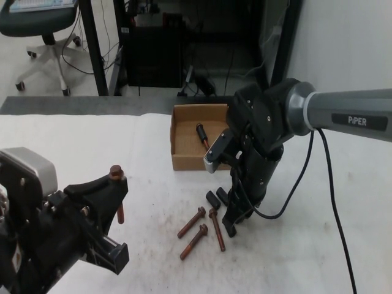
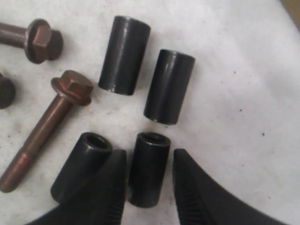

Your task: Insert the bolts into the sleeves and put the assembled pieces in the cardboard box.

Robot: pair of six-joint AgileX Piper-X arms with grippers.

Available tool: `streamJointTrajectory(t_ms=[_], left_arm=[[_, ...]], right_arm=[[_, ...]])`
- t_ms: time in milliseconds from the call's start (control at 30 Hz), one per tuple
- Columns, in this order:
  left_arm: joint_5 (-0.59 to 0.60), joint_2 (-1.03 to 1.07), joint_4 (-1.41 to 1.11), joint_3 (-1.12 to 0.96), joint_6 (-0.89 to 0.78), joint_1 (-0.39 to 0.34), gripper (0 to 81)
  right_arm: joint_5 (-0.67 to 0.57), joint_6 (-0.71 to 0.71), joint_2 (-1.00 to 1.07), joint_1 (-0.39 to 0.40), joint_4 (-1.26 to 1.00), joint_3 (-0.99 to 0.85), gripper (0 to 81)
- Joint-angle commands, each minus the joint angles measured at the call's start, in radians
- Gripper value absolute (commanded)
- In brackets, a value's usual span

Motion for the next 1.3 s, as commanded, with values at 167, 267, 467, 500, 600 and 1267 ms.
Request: streamJointTrajectory(t_ms=[167,267,467,500,600,1267], left_arm=[[0.008,0.001,-0.01,-0.013,0.006,0.003,0.1],[0.008,0.001,-0.01,-0.013,0.006,0.003,0.1],[0.008,0.001,-0.01,-0.013,0.045,0.003,0.1],[0.008,0.001,-0.012,-0.013,0.045,0.003,0.1],[0.008,0.001,-0.039,-0.015,0.022,0.003,0.1],[0.568,0.154,-0.411,-0.3,-0.471,0.067,0.1]], right_arm=[[0.002,-0.019,0.0,-0.004,-0.011,0.005,28.4],[0.042,-0.047,0.008,-0.004,-0.011,0.005,11.5],[0.064,-0.068,0.007,-0.004,0.015,0.005,0.6],[0.064,-0.051,-0.002,-0.004,0.022,0.002,0.6],[0.059,0.079,-0.049,-0.004,0.029,0.001,0.6],[-0.832,0.554,-0.739,-0.134,-0.591,0.341,0.6]])
